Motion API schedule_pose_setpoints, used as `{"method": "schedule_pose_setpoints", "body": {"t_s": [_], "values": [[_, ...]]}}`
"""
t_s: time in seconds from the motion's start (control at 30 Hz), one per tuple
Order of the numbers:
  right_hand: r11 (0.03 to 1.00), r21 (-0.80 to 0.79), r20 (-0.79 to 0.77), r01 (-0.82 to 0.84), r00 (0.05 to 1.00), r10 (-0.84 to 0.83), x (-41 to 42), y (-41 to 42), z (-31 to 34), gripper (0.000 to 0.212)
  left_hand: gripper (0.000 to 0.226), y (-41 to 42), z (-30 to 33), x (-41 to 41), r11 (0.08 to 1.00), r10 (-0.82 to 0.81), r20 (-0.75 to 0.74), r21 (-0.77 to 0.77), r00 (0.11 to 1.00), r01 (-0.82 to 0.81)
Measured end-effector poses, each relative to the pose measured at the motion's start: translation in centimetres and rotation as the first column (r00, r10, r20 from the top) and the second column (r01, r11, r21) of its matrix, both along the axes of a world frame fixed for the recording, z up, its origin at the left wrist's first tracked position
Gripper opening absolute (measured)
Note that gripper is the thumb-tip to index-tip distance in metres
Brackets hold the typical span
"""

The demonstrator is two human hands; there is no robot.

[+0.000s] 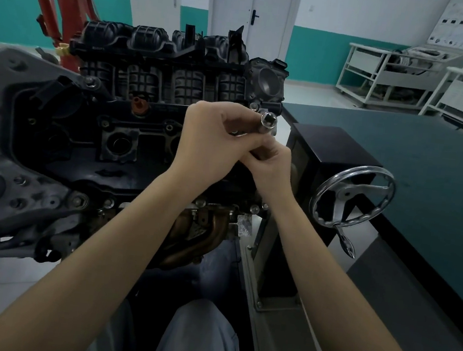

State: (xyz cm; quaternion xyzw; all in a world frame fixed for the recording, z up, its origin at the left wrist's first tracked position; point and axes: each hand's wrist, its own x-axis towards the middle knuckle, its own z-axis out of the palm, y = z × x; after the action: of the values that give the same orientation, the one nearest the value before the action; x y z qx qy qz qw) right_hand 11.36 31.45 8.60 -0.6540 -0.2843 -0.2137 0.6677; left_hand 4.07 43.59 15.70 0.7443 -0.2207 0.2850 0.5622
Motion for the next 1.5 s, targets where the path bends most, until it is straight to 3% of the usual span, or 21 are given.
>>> {"method": "schedule_pose_setpoints", "body": {"t_s": [0.17, 0.37, 0.57, 0.77, 0.93, 1.13, 1.33, 1.5], "values": [[1.000, 0.003, -0.018, -0.015, 1.000, 0.015, 0.14, -0.12, -0.05, 0.026, 0.030, 0.00, -0.02, 0.00, 0.992, -0.129, -0.046, -0.015, 0.991, 0.128], [1.000, 0.004, -0.009, 0.010, 1.000, -0.010, 0.07, -0.12, -0.09, 0.028, 0.026, -0.17, -0.07, -0.20, 0.995, 0.065, 0.043, 0.072, 0.997, -0.068], [1.000, -0.012, -0.001, 0.006, 1.000, -0.006, 0.07, -0.17, -0.08, 0.028, 0.030, -0.17, -0.02, -0.13, 0.989, -0.145, -0.057, 0.018, 0.988, 0.146], [1.000, -0.010, 0.025, 0.029, 0.999, -0.029, 0.17, -0.16, -0.08, 0.027, 0.025, -0.04, -0.01, -0.12, 1.000, 0.020, -0.003, 0.010, 1.000, -0.020], [1.000, -0.027, 0.013, 0.000, 1.000, 0.000, 0.29, -0.24, -0.24, 0.026, 0.030, 0.03, -0.09, -0.05, 0.991, -0.137, -0.033, -0.004, 0.990, 0.137], [0.999, -0.013, 0.010, 0.033, 0.999, -0.033, 0.26, -0.21, -0.20, 0.029, 0.023, -0.21, -0.11, -0.15, 0.992, 0.081, 0.046, 0.096, 0.996, -0.085], [1.000, -0.026, 0.009, -0.008, 1.000, 0.008, 0.54, -0.33, -0.37, 0.025, 0.030, 0.09, -0.38, -0.07, 0.993, -0.115, -0.029, -0.015, 0.993, 0.115], [1.000, 0.006, 0.017, 0.008, 1.000, -0.008, 0.37, -0.24, -0.33, 0.027, 0.027, -0.40, -0.55, -0.22, 1.000, 0.011, 0.039, 0.006, 0.999, -0.011]]}}
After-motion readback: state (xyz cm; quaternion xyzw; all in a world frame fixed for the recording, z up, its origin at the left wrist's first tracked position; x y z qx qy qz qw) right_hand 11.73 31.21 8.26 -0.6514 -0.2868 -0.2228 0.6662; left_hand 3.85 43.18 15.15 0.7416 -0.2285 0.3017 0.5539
